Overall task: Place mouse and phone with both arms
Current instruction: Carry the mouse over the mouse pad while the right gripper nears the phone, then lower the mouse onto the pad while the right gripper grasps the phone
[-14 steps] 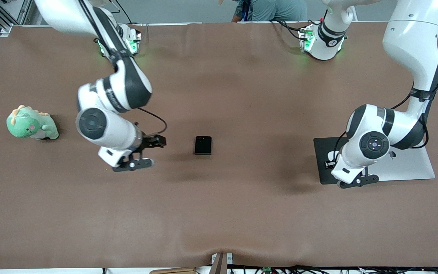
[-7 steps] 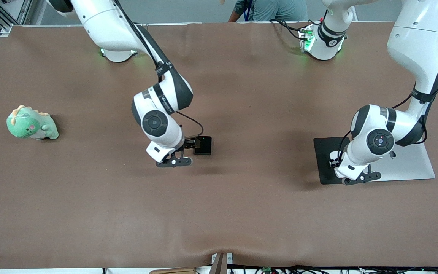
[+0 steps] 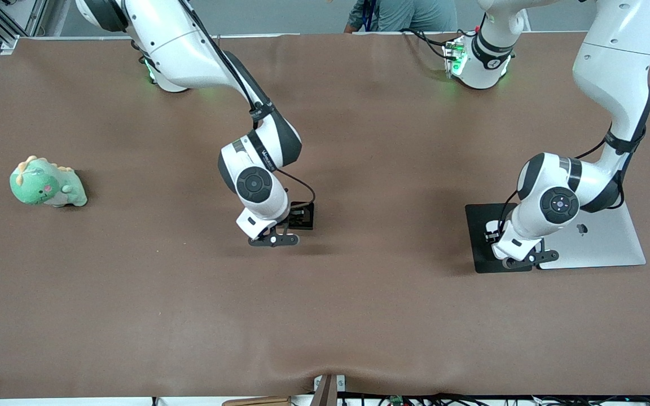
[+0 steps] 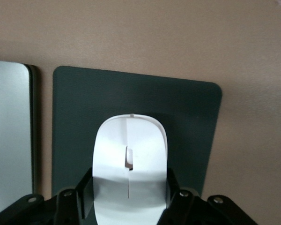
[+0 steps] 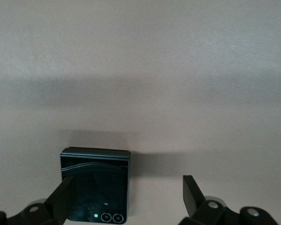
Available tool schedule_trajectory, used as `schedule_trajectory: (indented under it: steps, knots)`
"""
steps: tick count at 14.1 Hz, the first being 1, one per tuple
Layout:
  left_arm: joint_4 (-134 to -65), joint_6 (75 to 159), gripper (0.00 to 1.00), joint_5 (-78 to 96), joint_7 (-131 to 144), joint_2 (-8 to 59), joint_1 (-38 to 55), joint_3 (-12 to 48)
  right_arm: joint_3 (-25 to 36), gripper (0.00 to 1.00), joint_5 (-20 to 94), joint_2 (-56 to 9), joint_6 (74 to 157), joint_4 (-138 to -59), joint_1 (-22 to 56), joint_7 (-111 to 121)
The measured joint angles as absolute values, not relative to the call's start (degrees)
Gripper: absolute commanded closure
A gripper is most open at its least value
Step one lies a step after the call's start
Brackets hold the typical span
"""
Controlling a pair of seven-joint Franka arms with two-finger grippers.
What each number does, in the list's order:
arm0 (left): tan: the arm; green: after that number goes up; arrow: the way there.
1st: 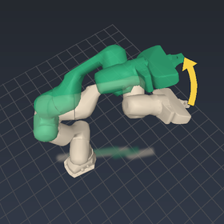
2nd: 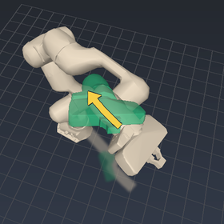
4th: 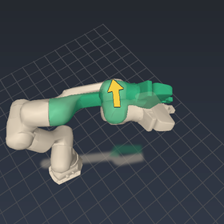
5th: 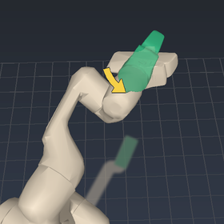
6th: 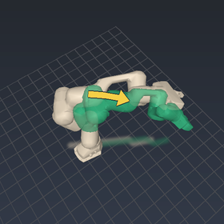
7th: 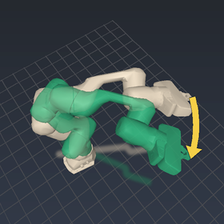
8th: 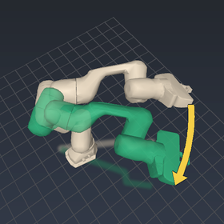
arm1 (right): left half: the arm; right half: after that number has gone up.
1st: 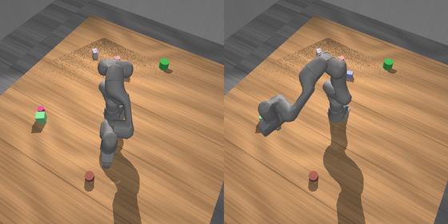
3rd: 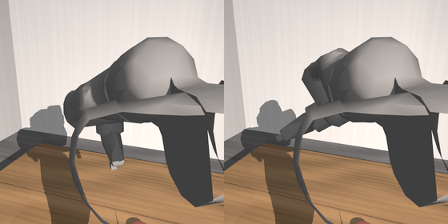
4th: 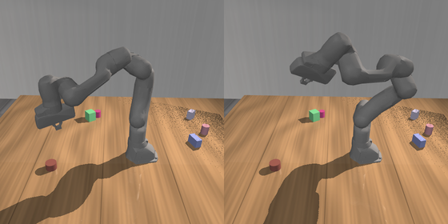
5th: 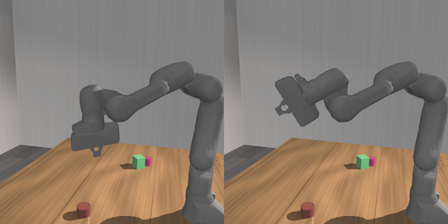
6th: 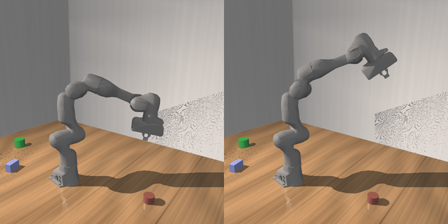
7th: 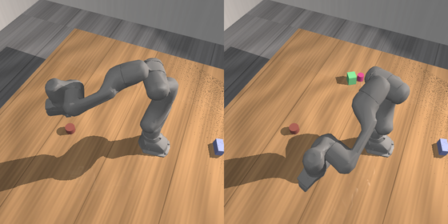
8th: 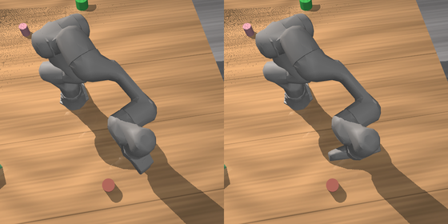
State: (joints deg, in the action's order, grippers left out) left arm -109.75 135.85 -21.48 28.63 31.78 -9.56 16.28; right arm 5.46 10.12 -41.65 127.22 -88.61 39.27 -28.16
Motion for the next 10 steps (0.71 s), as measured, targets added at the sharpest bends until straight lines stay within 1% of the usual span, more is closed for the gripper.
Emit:
schedule_trajectory:
  steps: [4,6,7,8,9,10]
  knots:
    - [-110.4,137.8,0.56,-23.0,27.0,32.7,-11.2,16.3,5.4,0.0,10.1,-43.3,130.2,-88.2,41.2,-31.8]
    - [-110.5,138.3,0.52,-23.0,26.9,33.2,-11.3,16.3,5.4,0.0,10.1,-44.2,131.3,-88.0,42.3,-33.2]
    - [-110.5,138.4,0.52,-23.0,26.9,33.4,-11.3,16.4,5.4,0.0,10.1,-44.6,131.6,-88.0,42.6,-33.5]
    - [-110.5,138.6,0.49,-23.0,26.9,33.5,-11.3,16.4,5.4,0.0,10.1,-45.0,131.9,-87.9,42.9,-33.5]
    - [-110.5,138.6,0.41,-23.0,26.9,33.5,-11.3,16.5,5.4,0.0,10.1,-45.4,132.2,-87.8,43.0,-33.5]
    - [-110.5,138.7,0.21,-23.0,26.9,33.5,-11.3,16.5,5.4,0.0,10.1,-45.8,132.3,-87.8,43.0,-33.5]
